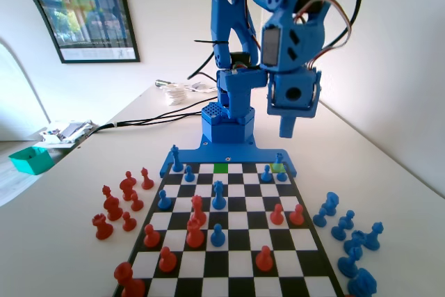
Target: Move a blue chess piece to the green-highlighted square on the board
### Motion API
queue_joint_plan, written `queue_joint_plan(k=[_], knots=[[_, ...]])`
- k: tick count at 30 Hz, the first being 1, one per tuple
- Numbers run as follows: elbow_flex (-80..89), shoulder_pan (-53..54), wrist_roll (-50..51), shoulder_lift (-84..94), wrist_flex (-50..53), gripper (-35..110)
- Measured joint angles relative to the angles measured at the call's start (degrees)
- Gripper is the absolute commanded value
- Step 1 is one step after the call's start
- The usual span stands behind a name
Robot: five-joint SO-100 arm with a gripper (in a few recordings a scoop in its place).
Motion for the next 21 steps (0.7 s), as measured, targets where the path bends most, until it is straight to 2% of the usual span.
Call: queue_joint_plan(k=[21], knots=[[9.9, -5.8, 1.6, -0.2, -7.8, 14]])
